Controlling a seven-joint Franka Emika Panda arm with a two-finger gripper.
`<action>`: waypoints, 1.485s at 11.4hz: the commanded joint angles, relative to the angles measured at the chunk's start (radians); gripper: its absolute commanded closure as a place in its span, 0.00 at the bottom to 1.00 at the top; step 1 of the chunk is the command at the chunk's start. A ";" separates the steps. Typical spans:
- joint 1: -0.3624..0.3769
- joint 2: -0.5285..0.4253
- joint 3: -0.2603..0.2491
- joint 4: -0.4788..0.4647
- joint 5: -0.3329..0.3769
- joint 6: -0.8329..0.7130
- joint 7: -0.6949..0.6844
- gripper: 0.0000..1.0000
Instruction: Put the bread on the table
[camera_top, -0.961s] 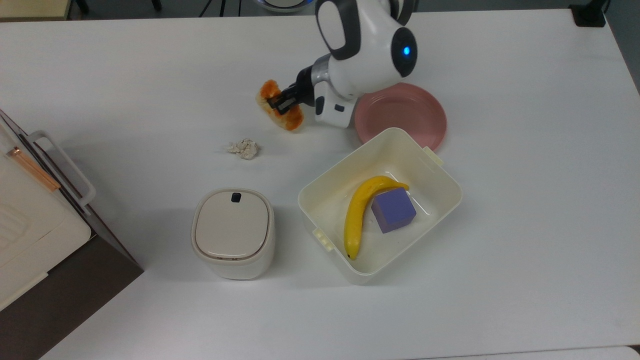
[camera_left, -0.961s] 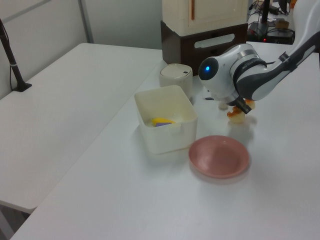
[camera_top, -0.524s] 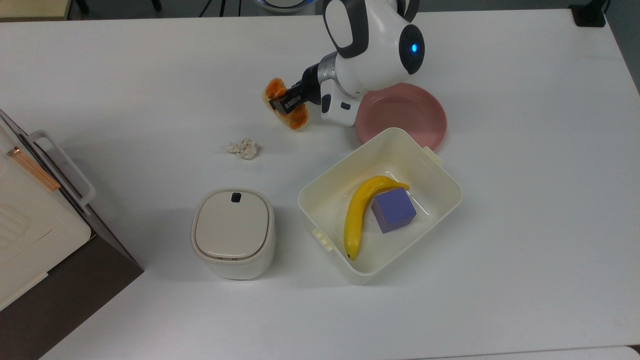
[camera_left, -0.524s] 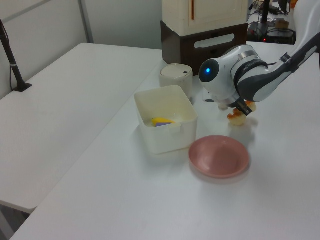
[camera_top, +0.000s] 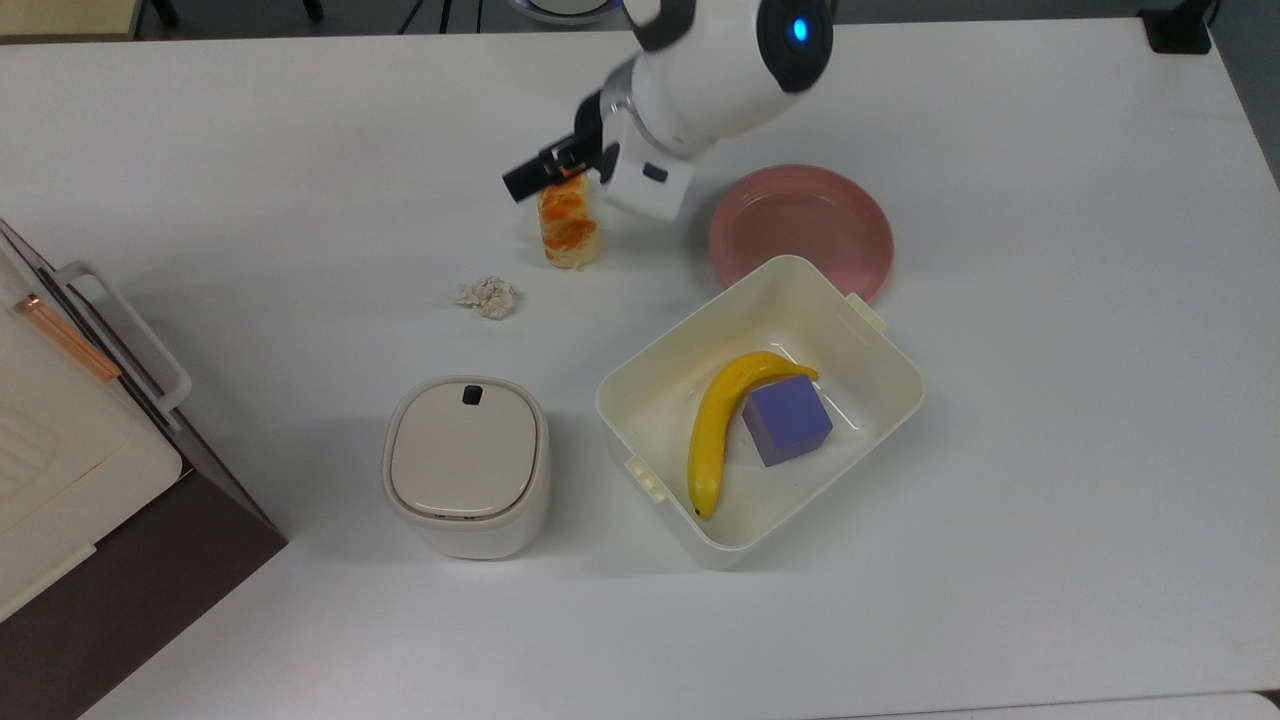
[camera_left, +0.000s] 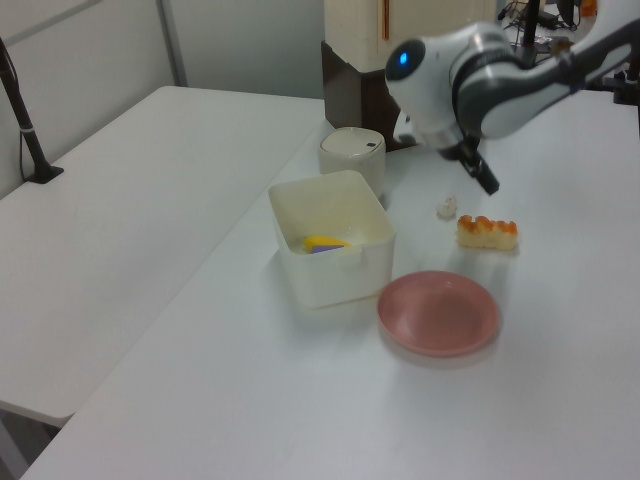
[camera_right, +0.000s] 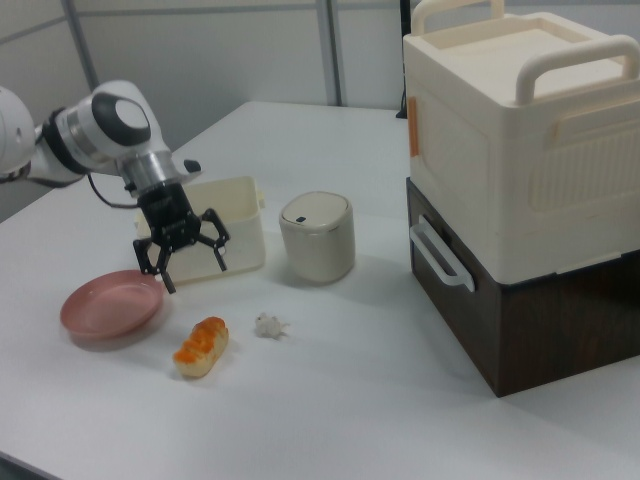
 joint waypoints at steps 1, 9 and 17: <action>-0.031 -0.053 -0.006 0.042 0.035 -0.060 -0.135 0.00; -0.063 -0.075 -0.248 0.301 0.423 -0.046 0.096 0.00; -0.060 -0.148 -0.439 0.375 0.624 0.037 0.150 0.00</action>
